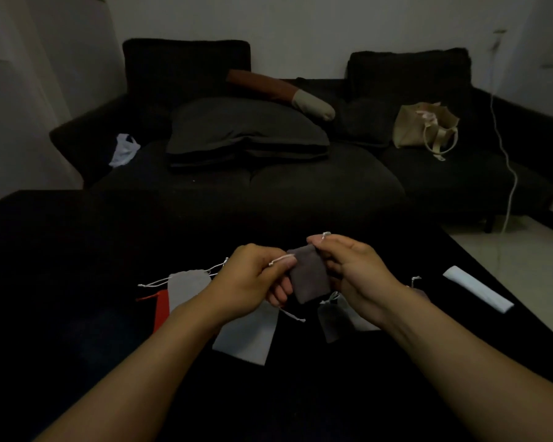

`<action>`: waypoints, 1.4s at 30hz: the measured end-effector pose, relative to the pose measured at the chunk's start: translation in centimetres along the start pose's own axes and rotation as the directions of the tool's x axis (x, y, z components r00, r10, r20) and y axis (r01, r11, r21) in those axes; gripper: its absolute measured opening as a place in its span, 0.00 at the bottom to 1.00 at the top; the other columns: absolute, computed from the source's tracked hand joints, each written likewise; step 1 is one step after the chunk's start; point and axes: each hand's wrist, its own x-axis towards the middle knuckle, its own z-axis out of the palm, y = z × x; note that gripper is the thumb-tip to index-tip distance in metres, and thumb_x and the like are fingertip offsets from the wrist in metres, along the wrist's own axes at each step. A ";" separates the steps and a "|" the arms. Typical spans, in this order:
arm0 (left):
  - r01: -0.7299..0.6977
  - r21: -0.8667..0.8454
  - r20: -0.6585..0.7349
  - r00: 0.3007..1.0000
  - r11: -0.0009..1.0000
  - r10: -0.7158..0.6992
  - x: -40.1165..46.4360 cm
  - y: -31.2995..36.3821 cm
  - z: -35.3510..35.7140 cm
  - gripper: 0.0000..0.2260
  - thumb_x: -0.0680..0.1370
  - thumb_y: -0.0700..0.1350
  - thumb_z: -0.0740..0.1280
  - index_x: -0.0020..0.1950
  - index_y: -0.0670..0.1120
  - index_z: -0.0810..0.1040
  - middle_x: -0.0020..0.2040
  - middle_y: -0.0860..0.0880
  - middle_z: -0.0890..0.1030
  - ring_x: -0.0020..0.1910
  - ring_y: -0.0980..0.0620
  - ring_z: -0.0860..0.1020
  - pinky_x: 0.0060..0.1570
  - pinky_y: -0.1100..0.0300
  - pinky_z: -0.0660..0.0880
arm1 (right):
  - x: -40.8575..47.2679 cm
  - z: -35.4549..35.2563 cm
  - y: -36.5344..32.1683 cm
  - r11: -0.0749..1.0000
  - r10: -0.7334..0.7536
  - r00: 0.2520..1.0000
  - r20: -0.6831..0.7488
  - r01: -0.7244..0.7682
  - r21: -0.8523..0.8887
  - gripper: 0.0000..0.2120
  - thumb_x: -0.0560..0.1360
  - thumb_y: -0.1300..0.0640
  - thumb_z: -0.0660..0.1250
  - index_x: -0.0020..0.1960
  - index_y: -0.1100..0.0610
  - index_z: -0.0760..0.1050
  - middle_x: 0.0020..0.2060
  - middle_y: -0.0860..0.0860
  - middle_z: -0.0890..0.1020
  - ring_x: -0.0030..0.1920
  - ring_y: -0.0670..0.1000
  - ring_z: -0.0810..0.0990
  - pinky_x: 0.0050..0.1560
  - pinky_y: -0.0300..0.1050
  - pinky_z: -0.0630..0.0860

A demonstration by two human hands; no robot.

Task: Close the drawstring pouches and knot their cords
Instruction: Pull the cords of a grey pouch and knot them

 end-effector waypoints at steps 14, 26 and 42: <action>0.034 -0.836 -0.243 0.872 0.548 -0.425 0.6 1.6 1.0 0.15 0.82 0.53 0.61 0.54 0.45 0.83 0.44 0.46 0.86 0.42 0.51 0.84 0.39 0.60 0.81 | 0.1 2.0 -0.4 0.915 0.136 0.991 0.002 -0.127 0.384 0.07 0.76 0.53 0.70 0.51 0.53 0.84 0.50 0.55 0.85 0.51 0.53 0.82 0.61 0.51 0.76; -0.117 -0.946 -0.259 0.832 0.301 -0.491 1.5 0.8 -1.0 0.13 0.82 0.52 0.63 0.50 0.45 0.83 0.35 0.52 0.81 0.34 0.60 0.76 0.33 0.68 0.77 | 0.0 3.3 -0.7 0.839 0.065 0.994 0.085 -0.101 0.535 0.07 0.80 0.55 0.64 0.46 0.54 0.79 0.44 0.51 0.86 0.33 0.45 0.80 0.30 0.35 0.73; -0.064 -0.823 -0.314 0.880 0.565 -0.357 1.1 1.9 -0.7 0.18 0.83 0.53 0.58 0.36 0.48 0.71 0.25 0.53 0.67 0.24 0.58 0.64 0.28 0.65 0.64 | -0.3 3.3 -1.6 0.961 -0.119 0.986 0.117 0.085 0.264 0.11 0.83 0.60 0.57 0.48 0.59 0.76 0.29 0.49 0.71 0.27 0.44 0.65 0.28 0.36 0.62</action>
